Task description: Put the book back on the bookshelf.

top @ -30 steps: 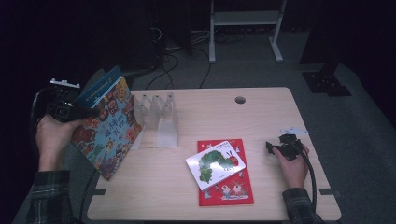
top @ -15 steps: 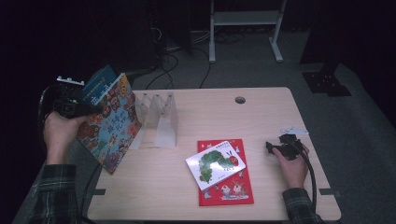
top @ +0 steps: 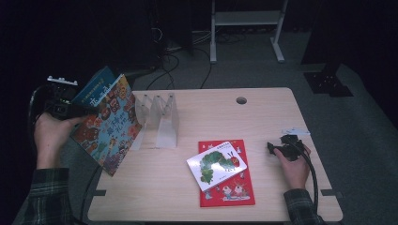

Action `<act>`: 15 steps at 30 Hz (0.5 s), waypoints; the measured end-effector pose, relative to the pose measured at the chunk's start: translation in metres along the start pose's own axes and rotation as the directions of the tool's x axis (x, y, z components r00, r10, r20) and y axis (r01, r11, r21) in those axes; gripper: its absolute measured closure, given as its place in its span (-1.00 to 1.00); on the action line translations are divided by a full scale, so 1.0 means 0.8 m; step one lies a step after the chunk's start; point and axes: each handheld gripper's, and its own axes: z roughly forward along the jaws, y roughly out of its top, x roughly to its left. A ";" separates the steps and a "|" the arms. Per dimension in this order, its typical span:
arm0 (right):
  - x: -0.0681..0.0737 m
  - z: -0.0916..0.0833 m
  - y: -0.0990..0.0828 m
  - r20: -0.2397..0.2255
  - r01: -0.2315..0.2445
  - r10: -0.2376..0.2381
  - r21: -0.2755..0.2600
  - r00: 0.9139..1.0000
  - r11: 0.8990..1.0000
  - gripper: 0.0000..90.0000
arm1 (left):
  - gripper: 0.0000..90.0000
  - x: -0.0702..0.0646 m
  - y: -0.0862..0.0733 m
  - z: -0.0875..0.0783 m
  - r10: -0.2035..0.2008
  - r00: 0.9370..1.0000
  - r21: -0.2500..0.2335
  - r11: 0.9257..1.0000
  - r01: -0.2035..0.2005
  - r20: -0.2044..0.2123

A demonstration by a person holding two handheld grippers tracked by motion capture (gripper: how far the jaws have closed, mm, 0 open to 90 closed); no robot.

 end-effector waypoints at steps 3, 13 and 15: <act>0.000 0.000 0.000 0.000 0.001 -0.001 0.000 1.000 1.000 -0.56 | 0.70 -0.004 0.006 -0.016 0.011 1.000 -0.027 1.000 -0.011 0.002; 0.000 0.000 0.000 0.000 0.001 -0.001 0.000 1.000 1.000 -0.56 | 1.00 -0.034 0.014 -0.033 0.074 0.996 -0.042 0.997 -0.072 0.042; 0.000 0.000 0.000 0.000 0.001 -0.001 0.000 1.000 1.000 -0.56 | 1.00 -0.045 0.012 -0.029 0.099 0.993 -0.043 0.994 -0.097 0.056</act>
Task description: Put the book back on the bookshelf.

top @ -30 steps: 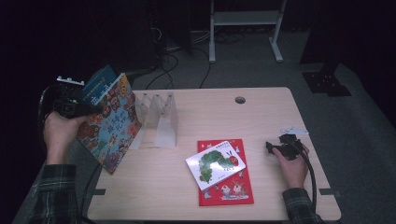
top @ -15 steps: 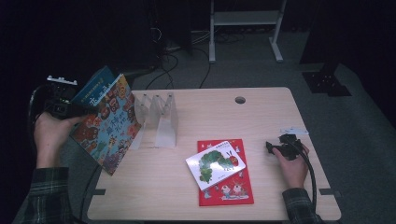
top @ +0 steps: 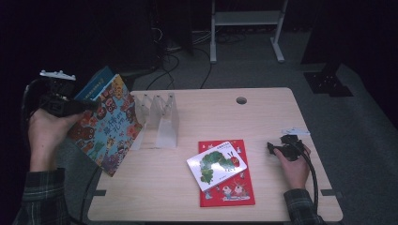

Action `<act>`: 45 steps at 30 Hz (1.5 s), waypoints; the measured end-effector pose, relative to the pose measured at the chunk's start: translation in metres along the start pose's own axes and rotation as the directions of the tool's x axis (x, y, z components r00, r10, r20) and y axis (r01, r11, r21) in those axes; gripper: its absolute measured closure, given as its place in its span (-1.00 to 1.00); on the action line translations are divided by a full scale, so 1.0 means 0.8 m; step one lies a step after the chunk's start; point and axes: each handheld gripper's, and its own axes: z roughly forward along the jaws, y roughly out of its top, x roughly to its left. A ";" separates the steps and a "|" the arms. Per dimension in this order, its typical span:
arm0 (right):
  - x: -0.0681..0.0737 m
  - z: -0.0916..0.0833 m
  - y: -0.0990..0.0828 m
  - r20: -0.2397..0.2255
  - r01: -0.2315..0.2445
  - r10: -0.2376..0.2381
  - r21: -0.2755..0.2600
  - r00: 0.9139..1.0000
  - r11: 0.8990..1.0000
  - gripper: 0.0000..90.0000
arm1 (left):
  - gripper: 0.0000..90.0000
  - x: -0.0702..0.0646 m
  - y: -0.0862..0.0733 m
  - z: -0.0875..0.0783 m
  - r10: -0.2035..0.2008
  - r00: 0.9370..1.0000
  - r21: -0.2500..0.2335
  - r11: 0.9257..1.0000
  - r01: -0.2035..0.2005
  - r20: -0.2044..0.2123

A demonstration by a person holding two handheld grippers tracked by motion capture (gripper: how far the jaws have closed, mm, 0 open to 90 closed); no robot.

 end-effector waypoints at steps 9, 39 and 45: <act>0.000 -0.001 -0.001 -0.003 0.003 -0.003 0.001 1.000 1.000 -0.56 | 0.97 -0.037 -0.016 0.040 0.056 0.994 -0.006 0.998 -0.056 0.097; 0.010 -0.014 -0.013 -0.009 0.010 -0.010 0.010 1.000 1.000 -0.68 | -0.23 -0.127 -0.121 0.208 0.210 0.930 -0.022 0.977 -0.213 0.300; 0.015 -0.017 -0.016 -0.015 0.017 -0.017 0.003 1.000 1.000 -0.56 | -0.49 -0.145 -0.133 0.231 0.216 0.922 -0.039 0.976 -0.215 0.321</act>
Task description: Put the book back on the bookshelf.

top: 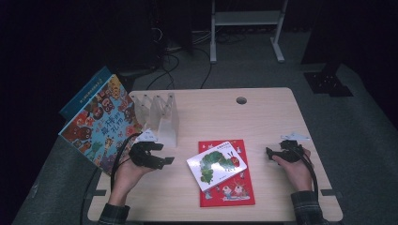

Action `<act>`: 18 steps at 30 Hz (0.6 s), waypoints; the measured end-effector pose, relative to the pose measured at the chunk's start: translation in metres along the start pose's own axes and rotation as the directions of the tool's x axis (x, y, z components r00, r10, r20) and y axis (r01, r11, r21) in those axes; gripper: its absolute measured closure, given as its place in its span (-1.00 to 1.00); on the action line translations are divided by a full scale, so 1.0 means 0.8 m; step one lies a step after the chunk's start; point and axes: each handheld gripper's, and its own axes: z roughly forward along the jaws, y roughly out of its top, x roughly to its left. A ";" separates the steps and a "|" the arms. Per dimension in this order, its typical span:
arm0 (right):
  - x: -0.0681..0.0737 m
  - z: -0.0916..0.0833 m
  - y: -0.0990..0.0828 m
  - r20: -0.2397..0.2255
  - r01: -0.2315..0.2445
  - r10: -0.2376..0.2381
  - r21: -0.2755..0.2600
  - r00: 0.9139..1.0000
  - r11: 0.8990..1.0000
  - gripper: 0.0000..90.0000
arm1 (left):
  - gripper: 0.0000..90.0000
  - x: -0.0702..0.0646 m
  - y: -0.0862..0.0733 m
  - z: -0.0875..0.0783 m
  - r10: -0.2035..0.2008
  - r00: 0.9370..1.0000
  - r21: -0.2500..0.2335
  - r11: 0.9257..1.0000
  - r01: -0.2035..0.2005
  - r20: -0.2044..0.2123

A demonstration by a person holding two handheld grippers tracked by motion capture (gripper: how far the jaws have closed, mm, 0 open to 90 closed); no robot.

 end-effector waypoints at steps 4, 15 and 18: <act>0.004 -0.003 -0.002 -0.014 0.011 -0.011 -0.014 1.000 1.000 -0.37 | -0.66 -0.005 -0.006 0.018 0.000 1.000 0.009 1.000 0.000 0.021; 0.030 -0.034 -0.012 -0.122 0.076 -0.079 -0.032 0.989 0.997 0.01 | -0.85 -0.016 -0.018 0.052 0.016 0.996 0.051 0.998 -0.021 0.084; 0.042 -0.046 -0.015 -0.174 0.096 -0.102 -0.038 0.979 0.995 0.03 | -0.92 -0.022 -0.016 0.058 0.036 0.995 0.056 0.998 -0.042 0.093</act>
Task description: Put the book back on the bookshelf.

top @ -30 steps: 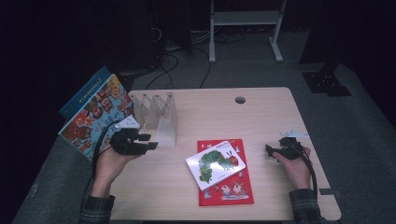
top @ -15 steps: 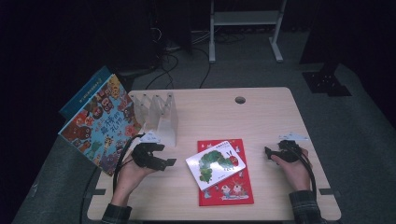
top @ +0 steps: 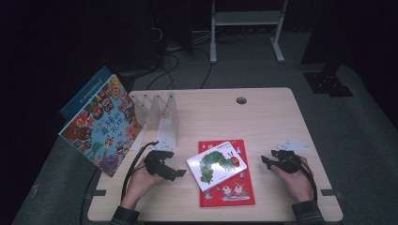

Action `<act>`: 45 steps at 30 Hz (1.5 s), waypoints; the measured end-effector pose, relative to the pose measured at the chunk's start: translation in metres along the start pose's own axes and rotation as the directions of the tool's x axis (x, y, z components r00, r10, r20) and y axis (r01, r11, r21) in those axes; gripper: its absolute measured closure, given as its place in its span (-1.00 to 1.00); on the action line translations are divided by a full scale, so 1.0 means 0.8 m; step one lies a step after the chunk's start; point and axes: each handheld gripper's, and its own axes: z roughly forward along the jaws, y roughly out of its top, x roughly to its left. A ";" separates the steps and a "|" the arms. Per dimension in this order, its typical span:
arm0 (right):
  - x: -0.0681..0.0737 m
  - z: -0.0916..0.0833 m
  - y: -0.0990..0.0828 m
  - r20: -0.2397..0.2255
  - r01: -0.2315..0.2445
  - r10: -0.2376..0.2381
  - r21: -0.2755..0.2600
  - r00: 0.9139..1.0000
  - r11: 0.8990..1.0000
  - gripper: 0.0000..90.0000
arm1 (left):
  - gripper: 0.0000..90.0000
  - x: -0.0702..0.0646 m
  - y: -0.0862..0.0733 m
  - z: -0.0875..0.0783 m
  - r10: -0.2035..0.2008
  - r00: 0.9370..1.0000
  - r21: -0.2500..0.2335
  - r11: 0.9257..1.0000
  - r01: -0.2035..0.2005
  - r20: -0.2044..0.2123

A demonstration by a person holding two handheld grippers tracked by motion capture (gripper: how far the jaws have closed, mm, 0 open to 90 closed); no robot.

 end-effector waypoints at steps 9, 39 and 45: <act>0.049 -0.007 0.002 -0.127 0.090 -0.093 -0.031 0.988 0.995 0.11 | -0.95 -0.019 0.006 0.022 0.031 0.999 -0.004 1.000 -0.031 0.042; 0.087 0.005 0.004 -0.278 0.103 -0.093 0.024 0.956 0.994 0.33 | -0.94 -0.024 0.020 0.052 0.066 0.997 0.045 0.997 -0.068 0.043; 0.095 -0.008 -0.001 -0.268 0.123 -0.115 0.014 0.956 0.992 0.32 | -0.94 -0.018 0.025 0.053 0.067 0.996 0.045 0.997 -0.069 0.056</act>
